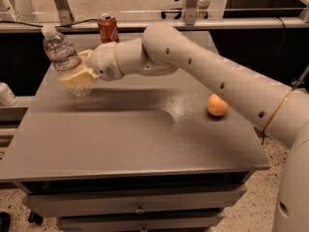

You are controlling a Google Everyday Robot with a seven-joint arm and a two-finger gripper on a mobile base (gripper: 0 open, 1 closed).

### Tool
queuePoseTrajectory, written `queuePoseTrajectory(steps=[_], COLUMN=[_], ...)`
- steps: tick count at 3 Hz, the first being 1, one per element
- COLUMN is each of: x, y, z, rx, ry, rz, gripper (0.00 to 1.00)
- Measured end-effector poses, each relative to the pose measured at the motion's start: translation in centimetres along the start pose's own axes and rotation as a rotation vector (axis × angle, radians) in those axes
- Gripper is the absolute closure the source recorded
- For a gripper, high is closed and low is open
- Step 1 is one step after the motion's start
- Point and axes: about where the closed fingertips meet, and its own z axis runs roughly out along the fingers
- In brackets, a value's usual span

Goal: Knock water bottle over

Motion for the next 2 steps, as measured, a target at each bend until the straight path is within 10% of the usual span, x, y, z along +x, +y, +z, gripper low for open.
queuePoseTrajectory(steps=[2], x=[-0.3], y=[-0.8], z=[-6.5], rx=[-0.027], ry=[0.290], rz=[-0.117], gripper=[1.00])
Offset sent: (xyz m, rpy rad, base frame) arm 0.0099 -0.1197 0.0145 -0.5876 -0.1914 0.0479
